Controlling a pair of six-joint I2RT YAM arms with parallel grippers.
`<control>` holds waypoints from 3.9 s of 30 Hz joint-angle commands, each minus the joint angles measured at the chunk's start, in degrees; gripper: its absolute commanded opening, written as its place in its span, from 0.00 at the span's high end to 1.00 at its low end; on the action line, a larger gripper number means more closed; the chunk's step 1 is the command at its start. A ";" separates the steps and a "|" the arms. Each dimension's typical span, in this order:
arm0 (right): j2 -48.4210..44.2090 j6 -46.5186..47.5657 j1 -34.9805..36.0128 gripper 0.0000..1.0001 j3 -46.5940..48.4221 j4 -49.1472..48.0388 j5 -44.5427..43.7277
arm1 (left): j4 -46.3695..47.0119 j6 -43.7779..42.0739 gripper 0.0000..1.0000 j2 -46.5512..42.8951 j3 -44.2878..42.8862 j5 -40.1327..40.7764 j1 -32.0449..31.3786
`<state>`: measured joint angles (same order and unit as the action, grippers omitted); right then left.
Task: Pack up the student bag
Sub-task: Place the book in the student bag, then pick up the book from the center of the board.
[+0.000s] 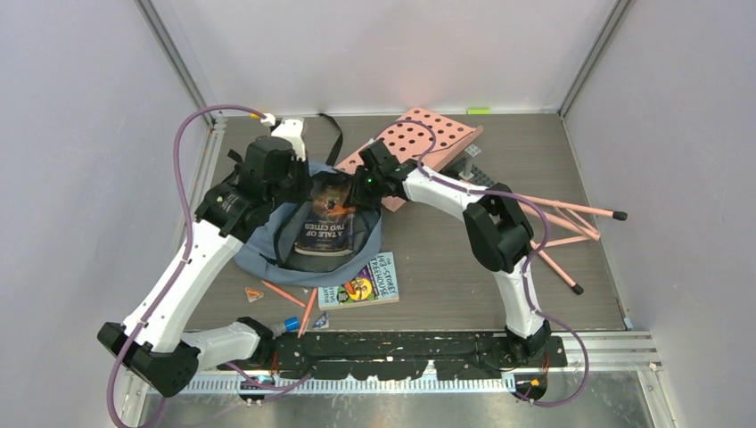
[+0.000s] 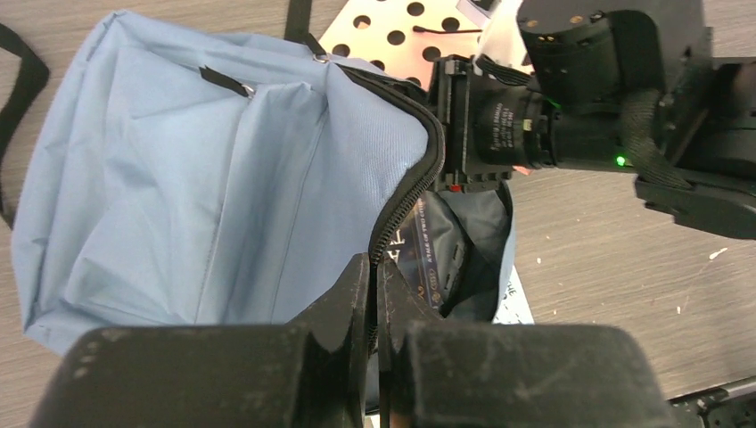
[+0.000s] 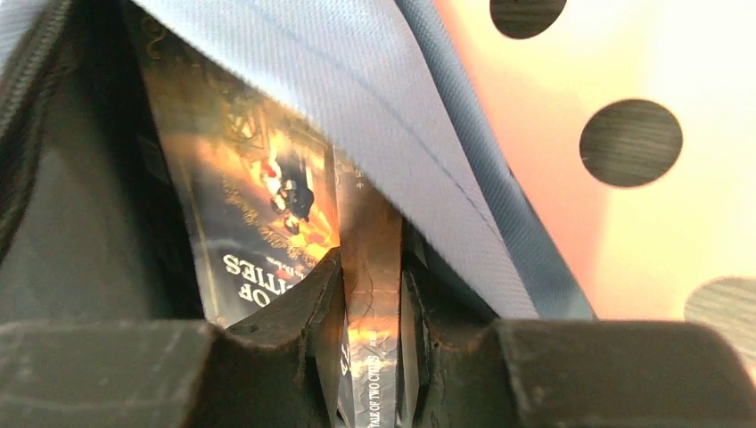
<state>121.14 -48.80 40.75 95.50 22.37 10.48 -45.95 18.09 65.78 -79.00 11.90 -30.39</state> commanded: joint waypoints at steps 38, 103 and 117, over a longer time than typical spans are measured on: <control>8.12 4.61 6.10 0.52 8.36 -5.98 3.47 | 6.00 3.35 1.00 -4.47 4.43 -2.26 2.79; -43.72 -4.89 8.31 0.24 -54.18 -13.03 -3.91 | -4.71 32.70 0.15 -22.84 40.13 -11.61 -8.72; -37.91 -7.25 8.99 0.29 -56.26 -18.48 -2.47 | 3.40 34.22 0.41 -18.19 49.17 -17.54 -8.73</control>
<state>82.67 -54.85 49.41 39.24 7.79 7.55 -46.92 51.05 48.12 -30.70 -4.10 -38.96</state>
